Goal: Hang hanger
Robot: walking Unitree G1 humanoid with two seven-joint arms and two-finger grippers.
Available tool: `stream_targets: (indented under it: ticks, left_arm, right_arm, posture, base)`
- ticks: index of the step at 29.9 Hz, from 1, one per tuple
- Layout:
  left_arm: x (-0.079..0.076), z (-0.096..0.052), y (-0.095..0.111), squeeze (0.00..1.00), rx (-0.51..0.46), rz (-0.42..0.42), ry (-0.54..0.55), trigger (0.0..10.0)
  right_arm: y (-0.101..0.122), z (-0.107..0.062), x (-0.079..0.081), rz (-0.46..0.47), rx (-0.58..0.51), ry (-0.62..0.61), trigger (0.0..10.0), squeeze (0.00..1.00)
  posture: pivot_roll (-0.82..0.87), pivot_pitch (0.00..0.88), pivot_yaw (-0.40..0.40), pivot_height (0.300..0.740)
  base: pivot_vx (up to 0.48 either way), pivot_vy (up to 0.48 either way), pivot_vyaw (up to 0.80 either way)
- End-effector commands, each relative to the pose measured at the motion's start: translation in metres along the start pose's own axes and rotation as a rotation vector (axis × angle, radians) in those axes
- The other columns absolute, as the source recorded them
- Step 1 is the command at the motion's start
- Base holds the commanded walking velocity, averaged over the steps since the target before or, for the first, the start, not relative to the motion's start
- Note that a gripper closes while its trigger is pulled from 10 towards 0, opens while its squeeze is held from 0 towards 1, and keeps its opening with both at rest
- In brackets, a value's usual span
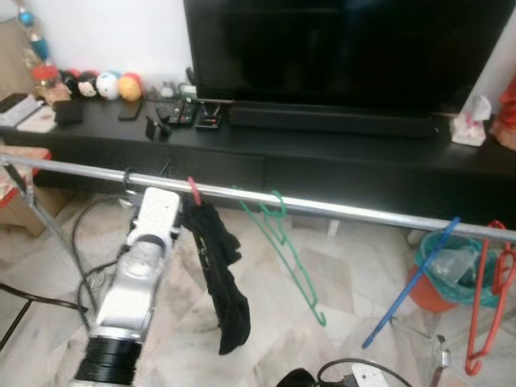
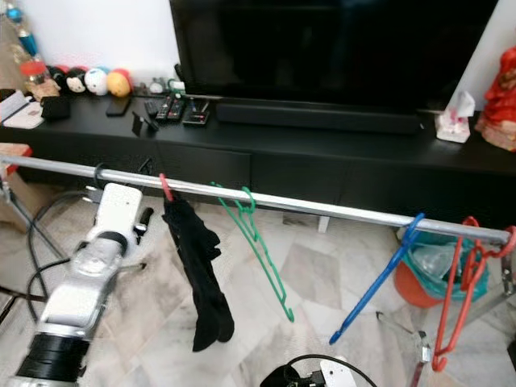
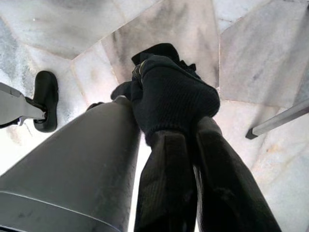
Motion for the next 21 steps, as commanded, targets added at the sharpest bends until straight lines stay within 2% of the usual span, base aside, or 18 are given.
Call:
stream_targets:
  ticks: [1, 8, 10, 15, 16, 21]
  left_arm:
    - [0.01, 0.001, -0.001, 0.0, 0.0, -0.017, -0.012, 10.0]
    - [0.033, 0.006, -0.006, 0.0, 0.038, -0.035, -0.039, 10.0]
    - [0.041, 0.009, -0.011, 0.0, 0.059, -0.012, -0.048, 10.0]
    - [0.038, 0.016, -0.014, 0.0, 0.069, -0.068, -0.121, 10.0]
    - [0.039, 0.019, -0.014, 1.0, 0.072, -0.082, -0.115, 10.0]
    - [0.037, 0.029, -0.014, 1.0, 0.073, -0.089, -0.119, 10.0]
  right_arm:
    - [0.002, 0.0, -0.001, 0.006, -0.009, -0.002, 10.0, 0.0]
    - [0.003, 0.0, -0.001, -0.003, -0.007, 0.004, 10.0, 0.0]
    - [0.003, 0.0, 0.0, -0.003, -0.007, 0.005, 10.0, 0.0]
    - [0.003, 0.0, 0.0, -0.002, -0.007, 0.006, 10.0, 0.0]
    - [0.003, 0.0, 0.0, -0.001, -0.007, 0.005, 10.0, 0.0]
    - [0.003, 0.0, -0.001, -0.001, -0.008, 0.004, 10.0, 0.0]
  posture:
    - [-0.04, 0.0, -0.025, 0.74]
    - [-0.04, 0.0, -0.025, 0.74]
    - [-0.04, 0.0, -0.024, 0.74]
    - [-0.05, 0.0, -0.022, 0.74]
    - [-0.05, 0.0, -0.024, 0.74]
    - [-0.05, 0.0, -0.025, 0.74]
  base:
    - [0.0, 0.0, 0.0]
    - [0.0, 0.0, 0.0]
    - [0.0, 0.0, 0.0]
    - [0.0, 0.0, 0.0]
    - [0.0, 0.0, 0.0]
    - [0.0, 0.0, 0.0]
Point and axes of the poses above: a point about 5 cm out from each wrist's last joint towards the gripper, its own z axis pointing out of the wrist towards the gripper, its own y axis along the axis of the wrist's last joint, x = y × z, the point moved 2 cm from there along z, pointing out of the wrist towards the gripper, and after that the axes turned 14 degrees about -z, right-handed, at the moved point
